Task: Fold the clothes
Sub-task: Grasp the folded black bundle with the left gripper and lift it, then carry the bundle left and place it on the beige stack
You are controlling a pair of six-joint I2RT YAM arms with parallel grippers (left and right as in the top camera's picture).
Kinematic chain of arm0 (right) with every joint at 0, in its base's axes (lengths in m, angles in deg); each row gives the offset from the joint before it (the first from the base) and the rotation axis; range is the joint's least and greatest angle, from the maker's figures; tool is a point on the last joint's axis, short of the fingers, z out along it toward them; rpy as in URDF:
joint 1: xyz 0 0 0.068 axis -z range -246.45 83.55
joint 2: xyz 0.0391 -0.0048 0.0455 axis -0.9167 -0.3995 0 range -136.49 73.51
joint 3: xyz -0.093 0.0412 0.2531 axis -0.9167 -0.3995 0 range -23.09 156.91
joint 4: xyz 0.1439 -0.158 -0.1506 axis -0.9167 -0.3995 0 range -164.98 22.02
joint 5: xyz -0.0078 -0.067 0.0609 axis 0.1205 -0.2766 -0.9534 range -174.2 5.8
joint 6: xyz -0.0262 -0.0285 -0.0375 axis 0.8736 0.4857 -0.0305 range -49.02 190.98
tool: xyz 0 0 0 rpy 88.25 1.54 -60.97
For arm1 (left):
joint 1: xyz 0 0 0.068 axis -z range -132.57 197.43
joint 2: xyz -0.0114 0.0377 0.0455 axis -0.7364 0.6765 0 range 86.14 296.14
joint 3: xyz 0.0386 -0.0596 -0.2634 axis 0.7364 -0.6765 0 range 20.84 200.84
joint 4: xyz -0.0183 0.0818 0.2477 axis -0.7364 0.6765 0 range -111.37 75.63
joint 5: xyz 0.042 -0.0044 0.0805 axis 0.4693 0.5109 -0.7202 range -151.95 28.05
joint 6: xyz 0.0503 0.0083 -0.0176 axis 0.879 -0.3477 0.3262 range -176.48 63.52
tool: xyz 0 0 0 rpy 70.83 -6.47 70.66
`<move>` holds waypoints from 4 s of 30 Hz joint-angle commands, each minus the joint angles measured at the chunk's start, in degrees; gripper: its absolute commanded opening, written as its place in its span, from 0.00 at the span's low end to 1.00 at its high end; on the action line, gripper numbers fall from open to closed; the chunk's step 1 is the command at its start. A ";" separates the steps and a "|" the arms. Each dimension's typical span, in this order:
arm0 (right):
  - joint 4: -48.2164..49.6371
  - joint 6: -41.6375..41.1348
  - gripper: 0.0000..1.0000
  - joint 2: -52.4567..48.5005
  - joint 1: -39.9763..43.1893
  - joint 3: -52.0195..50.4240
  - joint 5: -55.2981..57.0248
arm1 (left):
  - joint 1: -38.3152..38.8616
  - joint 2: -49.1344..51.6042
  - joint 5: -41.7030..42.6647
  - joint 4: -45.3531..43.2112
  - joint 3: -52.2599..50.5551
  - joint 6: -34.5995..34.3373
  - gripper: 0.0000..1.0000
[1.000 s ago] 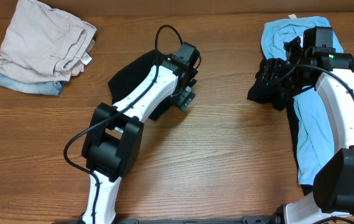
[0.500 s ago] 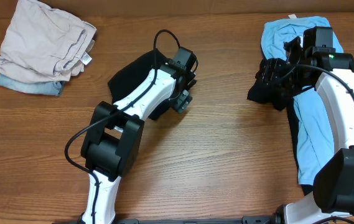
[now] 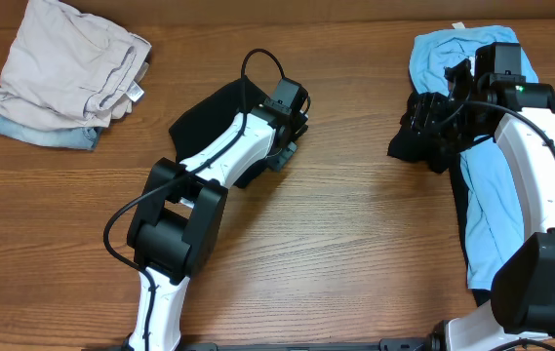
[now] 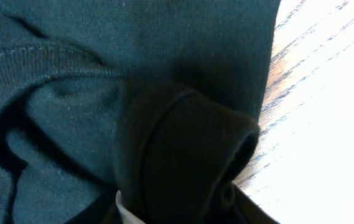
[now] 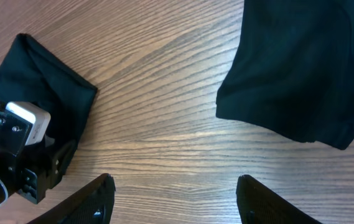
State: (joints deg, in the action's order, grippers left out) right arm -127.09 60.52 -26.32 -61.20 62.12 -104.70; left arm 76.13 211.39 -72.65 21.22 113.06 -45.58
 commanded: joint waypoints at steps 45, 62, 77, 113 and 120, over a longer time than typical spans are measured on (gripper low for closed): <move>-1.09 0.46 0.66 -0.28 0.09 -0.09 0.55 | -33.48 -2.14 -10.78 25.75 63.54 16.72 0.04; -0.81 0.02 0.66 -0.28 0.07 -0.09 0.55 | -52.81 8.70 6.25 2.75 63.49 28.09 0.04; 0.83 0.00 0.66 -0.28 0.07 -0.09 0.55 | -46.80 18.12 3.26 8.76 63.45 8.92 0.04; 1.01 0.24 0.81 -0.28 0.07 -0.09 1.79 | -47.76 29.81 15.82 3.56 65.37 4.68 1.00; 0.92 0.22 0.81 -0.28 0.07 -0.09 1.38 | -47.87 39.91 7.45 7.21 65.37 0.52 1.00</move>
State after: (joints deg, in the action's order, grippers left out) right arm -126.33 60.52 -26.32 -61.24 62.05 -103.30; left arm 27.94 246.93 -60.89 25.20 178.81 -42.41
